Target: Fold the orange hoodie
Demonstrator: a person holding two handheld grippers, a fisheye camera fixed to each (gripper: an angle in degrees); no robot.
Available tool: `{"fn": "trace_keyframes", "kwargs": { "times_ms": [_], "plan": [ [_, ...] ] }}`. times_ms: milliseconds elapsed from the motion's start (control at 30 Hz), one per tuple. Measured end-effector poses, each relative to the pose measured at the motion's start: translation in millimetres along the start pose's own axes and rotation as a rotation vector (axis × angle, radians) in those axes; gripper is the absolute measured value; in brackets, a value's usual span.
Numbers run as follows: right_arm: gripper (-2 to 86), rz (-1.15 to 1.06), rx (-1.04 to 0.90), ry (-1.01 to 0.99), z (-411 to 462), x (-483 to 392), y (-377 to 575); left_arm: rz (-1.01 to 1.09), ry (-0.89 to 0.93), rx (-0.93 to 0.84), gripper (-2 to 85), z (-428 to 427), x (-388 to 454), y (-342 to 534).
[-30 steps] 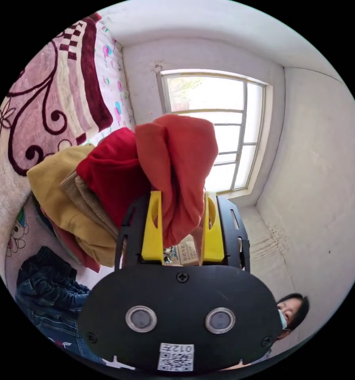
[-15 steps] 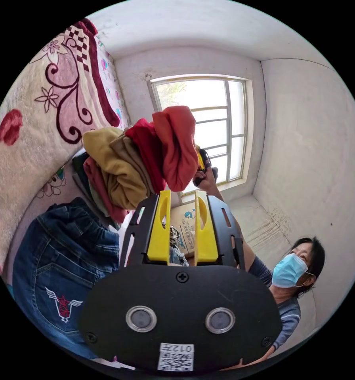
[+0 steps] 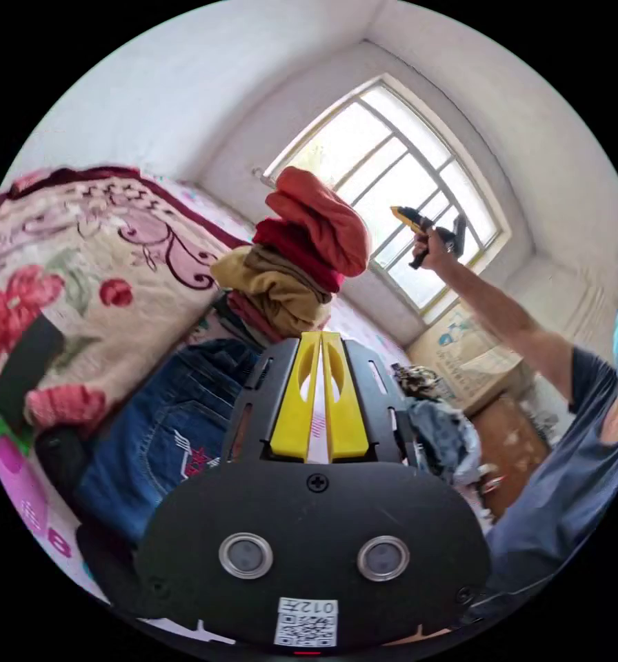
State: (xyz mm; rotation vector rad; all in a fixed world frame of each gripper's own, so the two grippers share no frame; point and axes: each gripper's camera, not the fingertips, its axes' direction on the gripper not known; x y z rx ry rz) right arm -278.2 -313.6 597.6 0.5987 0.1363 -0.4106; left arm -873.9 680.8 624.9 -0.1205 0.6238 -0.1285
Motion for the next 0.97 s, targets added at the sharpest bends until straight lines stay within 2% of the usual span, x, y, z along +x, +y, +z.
{"fn": "trace_keyframes", "kwargs": {
  "times_ms": [67, 133, 200, 400, 500, 633, 767, 967],
  "plan": [
    [0.6, -0.248, 0.036, 0.219, -73, -57, 22, 0.213, -0.207, 0.061, 0.4, -8, 77, 20],
    [1.1, -0.337, 0.078, 0.326, -128, -87, 58, 0.300, -0.236, 0.091, 0.7, -7, 127, 39],
    [1.8, -0.318, 0.053, 0.258, -181, -100, 99, 0.347, -0.206, 0.070, 0.8, 0, 172, 60],
    [0.7, 0.023, 0.009, 0.264, -369, -117, 284, 0.482, -0.109, 0.015, 1.7, 29, 330, 156],
    [0.8, 0.123, 0.019, 0.425, -472, -135, 372, 0.588, -0.126, -0.043, 3.6, 42, 417, 208],
    [0.8, 0.258, -0.004, 0.578, -610, -137, 463, 0.595, 0.030, -0.065, 1.4, 53, 513, 269],
    [0.4, 0.464, -0.155, 0.665, -728, -101, 537, 0.579, 0.188, -0.217, 0.6, 85, 600, 310],
    [0.2, 0.700, -0.174, 0.811, -899, -25, 634, 0.595, 0.233, -0.432, 0.2, 142, 713, 360]
  ]
}}
